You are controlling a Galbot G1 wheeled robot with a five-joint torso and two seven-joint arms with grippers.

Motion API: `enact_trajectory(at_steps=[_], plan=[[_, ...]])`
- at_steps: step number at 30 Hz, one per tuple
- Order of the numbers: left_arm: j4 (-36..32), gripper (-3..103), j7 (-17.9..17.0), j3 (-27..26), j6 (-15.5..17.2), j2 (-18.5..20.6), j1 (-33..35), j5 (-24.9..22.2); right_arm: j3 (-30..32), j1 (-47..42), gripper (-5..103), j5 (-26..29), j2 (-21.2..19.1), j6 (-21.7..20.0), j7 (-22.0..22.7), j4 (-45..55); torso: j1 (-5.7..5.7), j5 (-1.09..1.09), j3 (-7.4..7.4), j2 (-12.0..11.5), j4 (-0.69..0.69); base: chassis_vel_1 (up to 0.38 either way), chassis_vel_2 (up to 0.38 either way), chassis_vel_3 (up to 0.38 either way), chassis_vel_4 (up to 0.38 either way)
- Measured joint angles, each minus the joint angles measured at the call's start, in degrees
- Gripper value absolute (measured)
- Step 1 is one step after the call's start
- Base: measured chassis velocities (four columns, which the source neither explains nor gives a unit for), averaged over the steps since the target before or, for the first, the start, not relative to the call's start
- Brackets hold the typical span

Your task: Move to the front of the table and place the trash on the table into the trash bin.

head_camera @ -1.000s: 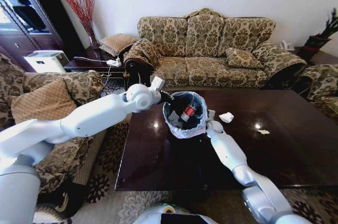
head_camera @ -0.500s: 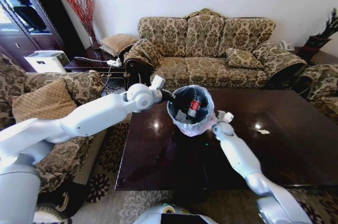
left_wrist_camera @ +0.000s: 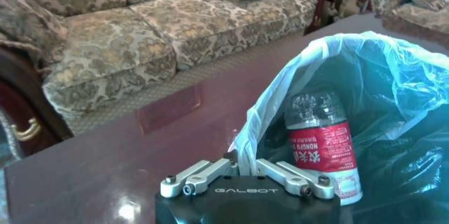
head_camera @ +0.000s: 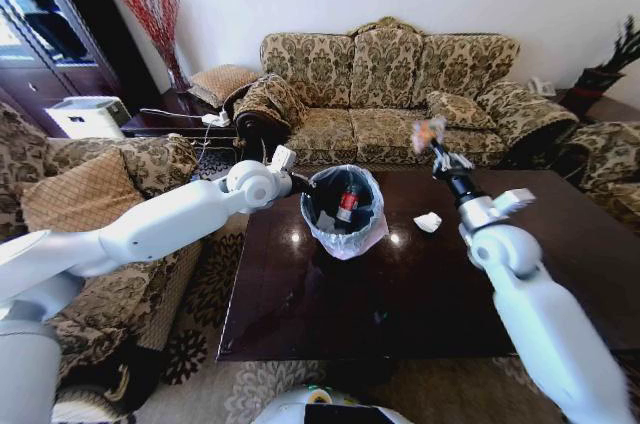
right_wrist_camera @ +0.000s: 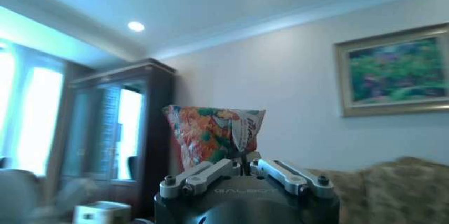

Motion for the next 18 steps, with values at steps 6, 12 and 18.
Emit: enact_trajectory(at_steps=[6,12,18], plan=[[-2.1,0,-0.7,0.2,0.0,0.7,-2.0,-2.0,-4.4,-7.3,0,-9.7,-0.4,0.9,-4.0,4.3,0.0,0.03,0.0,0.0,-0.03,0.0,0.0,0.0,0.0],[-3.7,0,-1.0,0.3,0.0,0.8,-2.1,-2.2,-6.3,-9.7,0,-17.7,0.8,2.4,-4.6,-0.2,0.01,0.04,0.01,0.0,-0.03,0.0,0.0,0.0,0.0],[-4.1,0,-1.1,0.3,0.0,0.6,-2.2,-2.2,-6.8,-9.4,10,-17.5,1.0,2.4,-4.4,-1.5,0.01,0.03,0.02,0.0,-0.02,0.0,0.0,0.0,0.0]])
